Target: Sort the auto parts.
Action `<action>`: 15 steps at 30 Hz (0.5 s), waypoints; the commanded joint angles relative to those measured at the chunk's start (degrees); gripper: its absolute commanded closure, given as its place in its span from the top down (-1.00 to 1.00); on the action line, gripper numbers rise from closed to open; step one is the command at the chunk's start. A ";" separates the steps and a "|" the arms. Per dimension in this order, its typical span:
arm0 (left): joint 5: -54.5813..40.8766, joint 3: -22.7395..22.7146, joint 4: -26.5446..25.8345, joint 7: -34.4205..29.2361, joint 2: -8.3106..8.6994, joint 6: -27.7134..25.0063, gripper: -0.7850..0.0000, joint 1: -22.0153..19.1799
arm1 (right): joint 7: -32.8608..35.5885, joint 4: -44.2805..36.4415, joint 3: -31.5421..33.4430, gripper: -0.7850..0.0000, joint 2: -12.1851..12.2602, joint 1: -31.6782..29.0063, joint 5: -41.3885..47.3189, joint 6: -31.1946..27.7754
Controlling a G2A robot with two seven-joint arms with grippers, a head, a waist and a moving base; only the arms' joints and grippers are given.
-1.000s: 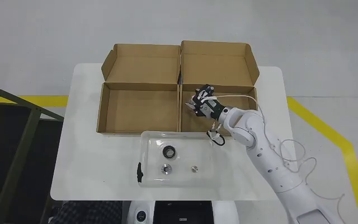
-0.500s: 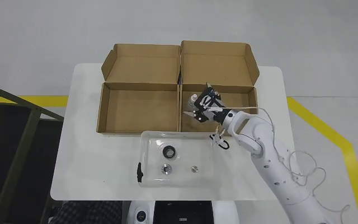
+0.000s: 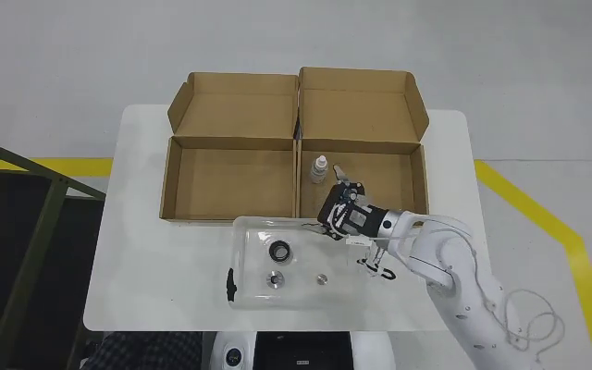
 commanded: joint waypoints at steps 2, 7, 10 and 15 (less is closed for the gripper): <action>0.00 0.00 0.00 0.00 0.00 0.00 1.00 0.00 | 1.28 -2.71 0.52 1.00 0.42 -2.67 -0.73 -1.05; 0.00 0.00 0.00 0.00 0.00 0.00 1.00 0.00 | 3.16 -6.01 0.96 1.00 1.13 -6.41 -2.41 -3.70; 0.00 0.00 0.00 0.00 0.00 0.00 1.00 0.00 | 4.06 -7.26 1.12 1.00 1.53 -8.21 -3.22 -5.49; 0.00 0.00 0.00 0.00 0.00 0.00 1.00 0.00 | 5.25 -8.25 1.80 1.00 2.12 -10.42 -3.81 -7.57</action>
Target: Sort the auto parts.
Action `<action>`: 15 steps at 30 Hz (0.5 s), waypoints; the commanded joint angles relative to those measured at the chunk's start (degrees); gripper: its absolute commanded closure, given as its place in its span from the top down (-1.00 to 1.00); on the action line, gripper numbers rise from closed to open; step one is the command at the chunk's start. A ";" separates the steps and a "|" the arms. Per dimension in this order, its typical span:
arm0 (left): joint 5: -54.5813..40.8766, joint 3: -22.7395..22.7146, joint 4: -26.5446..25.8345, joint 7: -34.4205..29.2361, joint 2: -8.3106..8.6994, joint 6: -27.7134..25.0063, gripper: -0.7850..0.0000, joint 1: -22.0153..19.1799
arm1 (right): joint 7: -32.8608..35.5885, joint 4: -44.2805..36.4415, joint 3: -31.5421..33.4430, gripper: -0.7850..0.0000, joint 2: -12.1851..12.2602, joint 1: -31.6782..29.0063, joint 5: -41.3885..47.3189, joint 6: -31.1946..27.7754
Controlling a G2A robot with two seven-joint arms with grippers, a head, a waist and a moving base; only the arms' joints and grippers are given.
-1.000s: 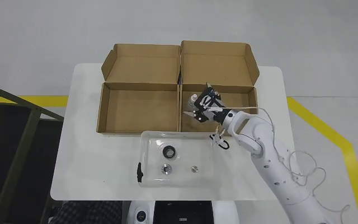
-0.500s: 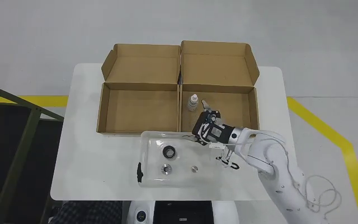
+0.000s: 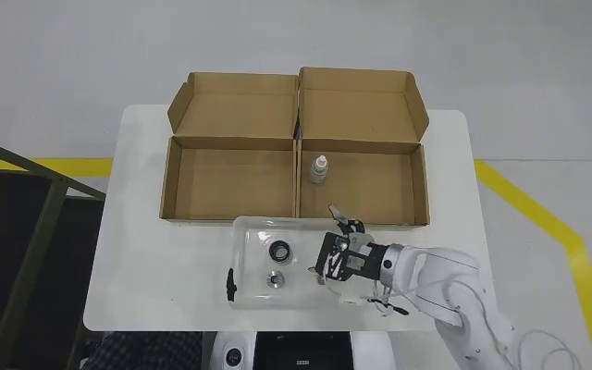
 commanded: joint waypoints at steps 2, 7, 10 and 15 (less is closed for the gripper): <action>0.00 0.00 0.00 0.00 0.00 0.00 1.00 0.00 | 0.66 -0.50 0.48 1.00 0.34 -1.11 -0.18 -1.10; 0.00 0.00 0.00 0.00 0.00 0.00 1.00 0.00 | 2.23 -1.47 0.90 1.00 0.91 -2.65 -0.90 -3.16; 0.00 0.00 0.00 0.00 0.00 0.00 1.00 0.00 | 3.36 -1.77 0.72 1.00 1.19 -3.36 -1.45 -4.03; 0.00 0.00 0.00 0.00 0.00 0.00 1.00 0.00 | 4.70 -1.50 0.15 1.00 1.54 -3.92 -1.91 -4.77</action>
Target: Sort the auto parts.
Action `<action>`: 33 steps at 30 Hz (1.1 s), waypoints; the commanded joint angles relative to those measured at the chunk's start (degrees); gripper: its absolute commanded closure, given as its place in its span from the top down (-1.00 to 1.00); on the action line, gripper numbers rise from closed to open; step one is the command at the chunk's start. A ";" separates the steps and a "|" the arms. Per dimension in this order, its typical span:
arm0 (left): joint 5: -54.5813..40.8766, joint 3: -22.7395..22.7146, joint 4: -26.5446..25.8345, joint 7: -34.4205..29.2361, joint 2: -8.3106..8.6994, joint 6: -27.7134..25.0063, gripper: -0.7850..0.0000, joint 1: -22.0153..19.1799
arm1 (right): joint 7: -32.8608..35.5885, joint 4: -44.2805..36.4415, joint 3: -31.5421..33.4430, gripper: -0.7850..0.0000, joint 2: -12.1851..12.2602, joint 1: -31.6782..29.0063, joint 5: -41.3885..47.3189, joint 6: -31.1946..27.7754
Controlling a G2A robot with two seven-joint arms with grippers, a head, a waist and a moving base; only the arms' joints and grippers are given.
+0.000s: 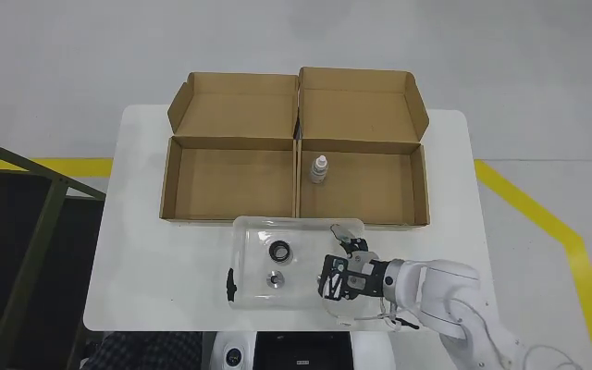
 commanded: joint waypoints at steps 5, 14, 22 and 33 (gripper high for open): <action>0.00 0.00 0.00 0.00 0.00 0.00 1.00 0.00 | 1.43 0.80 -1.19 0.81 0.33 -0.03 -0.66 -0.83; 0.00 0.00 0.00 0.00 0.00 0.00 1.00 0.00 | 3.81 1.87 -2.97 0.58 0.69 0.68 -1.54 -0.60; 0.00 0.00 0.00 0.00 0.00 0.00 1.00 0.00 | 6.31 3.63 -5.44 0.53 0.79 2.20 -1.81 -0.23; 0.00 0.00 0.00 0.00 0.00 0.00 1.00 0.00 | 9.47 6.62 -8.99 0.18 0.75 5.26 0.01 -0.40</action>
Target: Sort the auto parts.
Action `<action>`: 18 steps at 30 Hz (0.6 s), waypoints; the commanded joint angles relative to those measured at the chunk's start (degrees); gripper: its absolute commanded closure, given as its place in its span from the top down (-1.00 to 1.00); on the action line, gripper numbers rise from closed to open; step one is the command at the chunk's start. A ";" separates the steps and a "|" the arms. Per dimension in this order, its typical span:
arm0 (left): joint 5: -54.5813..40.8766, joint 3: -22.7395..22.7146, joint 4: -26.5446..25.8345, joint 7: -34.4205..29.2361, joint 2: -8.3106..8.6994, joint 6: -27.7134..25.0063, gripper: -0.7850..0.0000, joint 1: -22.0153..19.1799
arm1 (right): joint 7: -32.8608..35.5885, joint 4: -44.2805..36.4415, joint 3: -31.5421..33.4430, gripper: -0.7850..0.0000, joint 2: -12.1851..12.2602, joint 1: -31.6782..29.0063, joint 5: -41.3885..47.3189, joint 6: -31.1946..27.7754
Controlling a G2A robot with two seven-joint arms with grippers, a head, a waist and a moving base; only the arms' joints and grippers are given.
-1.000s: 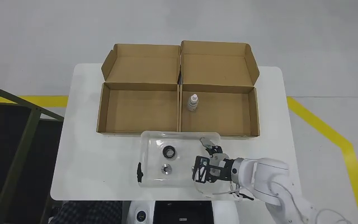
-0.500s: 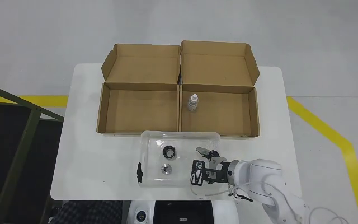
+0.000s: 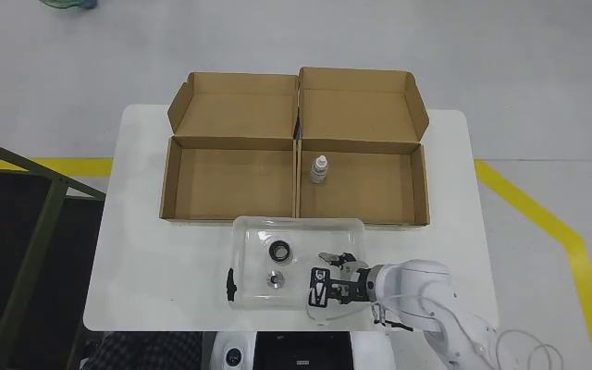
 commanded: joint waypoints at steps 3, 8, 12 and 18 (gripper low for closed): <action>0.00 0.00 0.00 0.00 0.00 0.00 1.00 0.00 | 0.95 1.03 -1.10 0.01 -0.02 1.07 0.72 0.07; 0.00 0.00 0.00 0.00 0.00 0.00 1.00 0.00 | 1.92 2.30 -2.28 -0.03 -0.03 2.35 1.85 0.15; 0.00 0.00 0.00 0.00 0.00 0.00 1.00 0.00 | 2.63 3.33 -2.96 -0.18 -0.01 3.25 2.84 0.32; 0.00 0.00 0.00 0.00 0.00 0.00 1.00 0.00 | 3.12 4.64 -3.91 -0.65 0.06 4.48 4.91 0.00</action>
